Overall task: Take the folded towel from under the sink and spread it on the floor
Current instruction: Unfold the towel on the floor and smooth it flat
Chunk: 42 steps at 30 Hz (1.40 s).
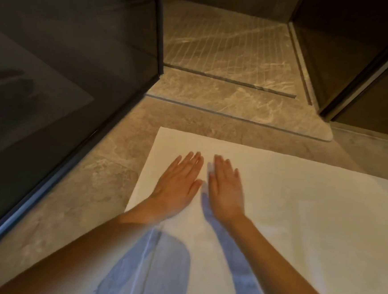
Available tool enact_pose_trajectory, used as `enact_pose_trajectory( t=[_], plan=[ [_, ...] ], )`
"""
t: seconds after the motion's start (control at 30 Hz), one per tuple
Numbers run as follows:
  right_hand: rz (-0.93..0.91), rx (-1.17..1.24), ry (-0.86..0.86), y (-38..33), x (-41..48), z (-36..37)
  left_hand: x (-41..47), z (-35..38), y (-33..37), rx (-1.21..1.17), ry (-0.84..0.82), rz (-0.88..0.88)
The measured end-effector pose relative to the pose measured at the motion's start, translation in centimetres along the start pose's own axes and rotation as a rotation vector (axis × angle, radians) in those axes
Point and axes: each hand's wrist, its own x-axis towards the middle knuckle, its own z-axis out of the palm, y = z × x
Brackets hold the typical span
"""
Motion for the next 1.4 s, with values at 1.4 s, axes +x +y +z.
enact_pose_trajectory(
  t=[1.4],
  plan=[
    [0.008, -0.118, -0.172, -4.4, -16.0, 2.8, -14.9, 1.6, 4.1, -0.034, -0.134, 0.076]
  ],
)
